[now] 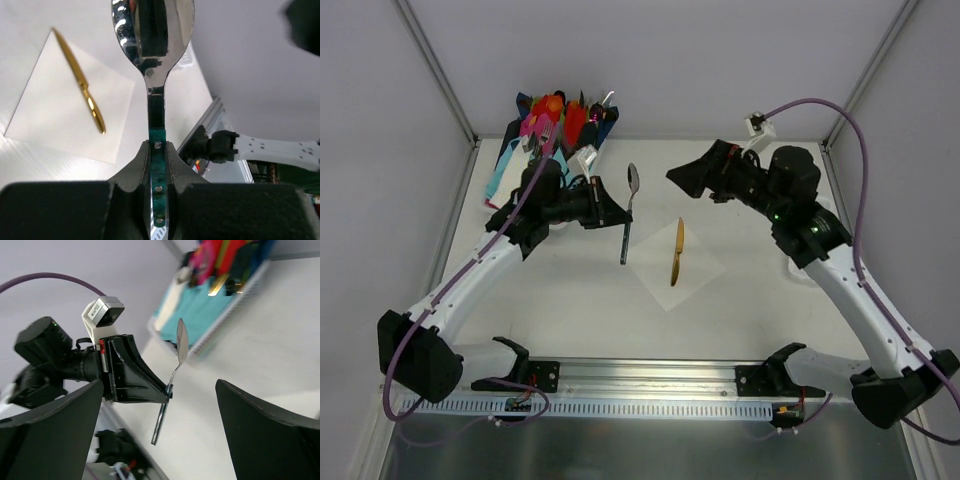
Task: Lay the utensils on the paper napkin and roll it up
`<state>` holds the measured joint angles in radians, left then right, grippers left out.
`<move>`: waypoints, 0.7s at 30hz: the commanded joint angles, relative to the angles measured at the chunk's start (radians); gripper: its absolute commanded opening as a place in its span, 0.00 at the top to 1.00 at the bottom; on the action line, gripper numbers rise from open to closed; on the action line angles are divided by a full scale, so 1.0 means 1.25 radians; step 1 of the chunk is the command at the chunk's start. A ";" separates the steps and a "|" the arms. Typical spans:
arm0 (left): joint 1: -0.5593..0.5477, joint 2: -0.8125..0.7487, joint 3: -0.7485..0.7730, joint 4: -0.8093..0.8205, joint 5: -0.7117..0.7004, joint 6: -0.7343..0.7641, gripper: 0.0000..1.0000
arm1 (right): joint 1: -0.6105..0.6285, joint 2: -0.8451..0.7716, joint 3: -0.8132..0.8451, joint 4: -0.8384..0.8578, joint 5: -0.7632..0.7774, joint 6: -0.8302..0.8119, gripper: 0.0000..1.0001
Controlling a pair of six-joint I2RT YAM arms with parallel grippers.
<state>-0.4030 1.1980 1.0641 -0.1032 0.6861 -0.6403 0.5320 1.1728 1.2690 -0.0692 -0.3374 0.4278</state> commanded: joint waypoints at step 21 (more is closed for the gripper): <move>-0.252 0.596 0.365 -0.196 -0.443 0.047 1.00 | -0.070 -0.147 -0.097 -0.474 0.282 -0.217 0.01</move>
<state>-0.7006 1.9114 1.4487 -0.3397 0.1467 -0.5892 0.4606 0.9821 1.1385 -0.6556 -0.0032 0.1852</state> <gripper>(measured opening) 0.062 0.991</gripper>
